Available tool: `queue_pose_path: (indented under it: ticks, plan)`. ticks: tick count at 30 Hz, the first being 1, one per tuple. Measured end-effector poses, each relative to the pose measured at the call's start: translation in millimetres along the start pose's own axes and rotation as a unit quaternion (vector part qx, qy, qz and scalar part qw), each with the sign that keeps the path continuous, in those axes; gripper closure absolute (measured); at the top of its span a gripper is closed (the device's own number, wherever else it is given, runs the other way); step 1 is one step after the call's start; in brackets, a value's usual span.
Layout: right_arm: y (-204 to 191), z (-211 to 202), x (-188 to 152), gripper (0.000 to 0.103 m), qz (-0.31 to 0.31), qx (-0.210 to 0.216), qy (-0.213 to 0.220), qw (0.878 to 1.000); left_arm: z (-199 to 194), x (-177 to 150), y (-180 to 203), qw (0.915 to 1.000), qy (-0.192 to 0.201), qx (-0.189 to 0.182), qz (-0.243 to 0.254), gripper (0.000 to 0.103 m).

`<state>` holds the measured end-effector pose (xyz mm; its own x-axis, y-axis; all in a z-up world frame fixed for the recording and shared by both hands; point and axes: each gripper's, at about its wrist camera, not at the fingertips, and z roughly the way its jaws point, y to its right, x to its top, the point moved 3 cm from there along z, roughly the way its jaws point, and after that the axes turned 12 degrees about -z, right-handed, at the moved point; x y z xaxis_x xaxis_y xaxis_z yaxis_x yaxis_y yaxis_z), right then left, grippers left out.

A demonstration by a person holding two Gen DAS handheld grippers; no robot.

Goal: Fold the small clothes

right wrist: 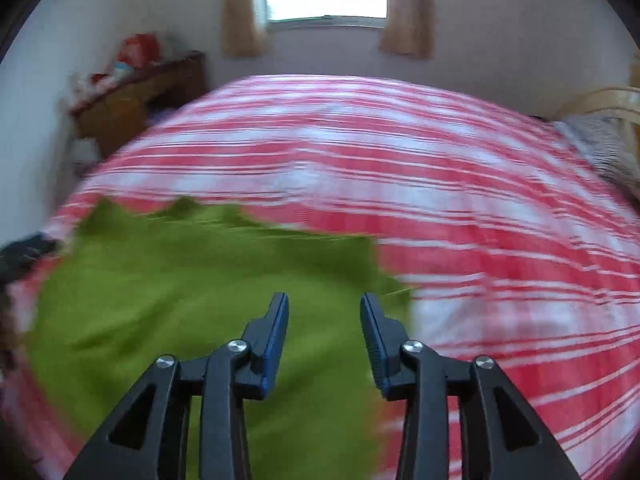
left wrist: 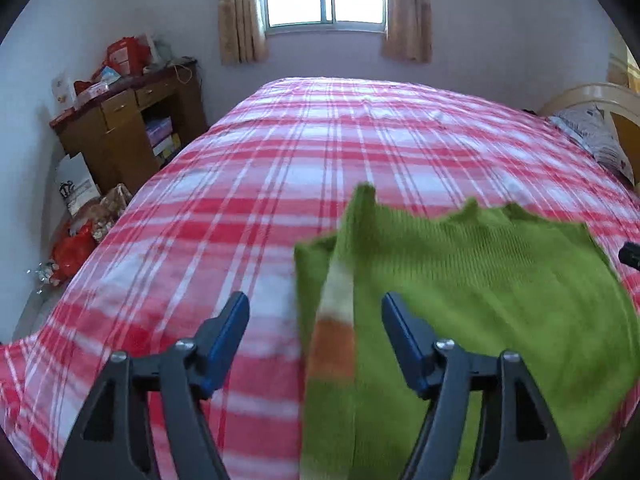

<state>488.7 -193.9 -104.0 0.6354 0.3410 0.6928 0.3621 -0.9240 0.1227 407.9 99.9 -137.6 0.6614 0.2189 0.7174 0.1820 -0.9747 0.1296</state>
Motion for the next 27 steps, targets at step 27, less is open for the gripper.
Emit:
queue_pose_path:
  ticks: [27]
  plan:
    - [-99,76,33,0.044,-0.015,0.013,-0.042,0.999,18,-41,-39,0.9959,-0.037,-0.018,-0.080,0.001]
